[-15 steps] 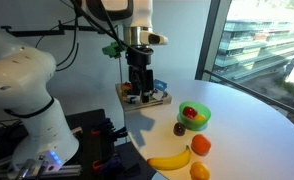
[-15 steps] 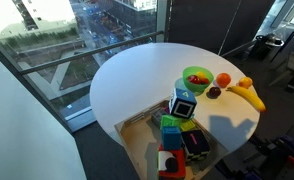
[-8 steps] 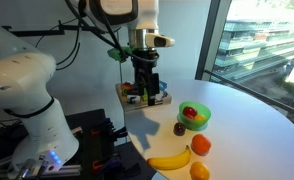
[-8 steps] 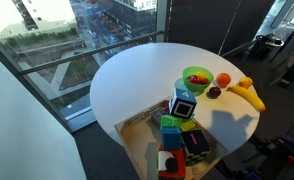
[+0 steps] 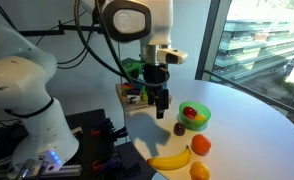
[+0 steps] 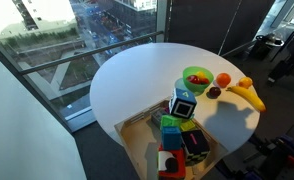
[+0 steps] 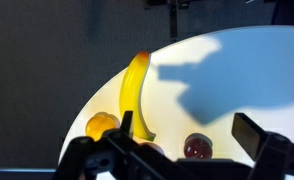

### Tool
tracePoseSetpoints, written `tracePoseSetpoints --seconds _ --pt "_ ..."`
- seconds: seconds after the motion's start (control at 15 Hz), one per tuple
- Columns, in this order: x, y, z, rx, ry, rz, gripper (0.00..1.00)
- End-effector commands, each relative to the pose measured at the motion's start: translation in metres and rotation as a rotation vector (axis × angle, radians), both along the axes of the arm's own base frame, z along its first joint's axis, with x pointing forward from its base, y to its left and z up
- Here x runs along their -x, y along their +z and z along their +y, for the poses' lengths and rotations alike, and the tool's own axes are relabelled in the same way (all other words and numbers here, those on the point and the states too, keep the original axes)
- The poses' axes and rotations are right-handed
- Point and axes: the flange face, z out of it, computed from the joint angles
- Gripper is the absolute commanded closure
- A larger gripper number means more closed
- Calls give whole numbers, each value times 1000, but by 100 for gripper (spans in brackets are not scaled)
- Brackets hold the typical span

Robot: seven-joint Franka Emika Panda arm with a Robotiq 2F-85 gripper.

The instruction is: Pick up the yellow banana toy and put it in the green bowl

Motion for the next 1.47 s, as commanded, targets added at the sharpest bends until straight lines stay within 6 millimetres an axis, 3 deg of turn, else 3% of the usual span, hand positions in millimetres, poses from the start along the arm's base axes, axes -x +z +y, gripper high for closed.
tracePoseSetpoints --seconds 0.0,0.6,1.4 --pt "-17 -20 -19 -24 -79 3 0" --pt "-36 -83 -52 -24 -254 26 0" --pt "-37 -140 -96 10 -322 -15 0"
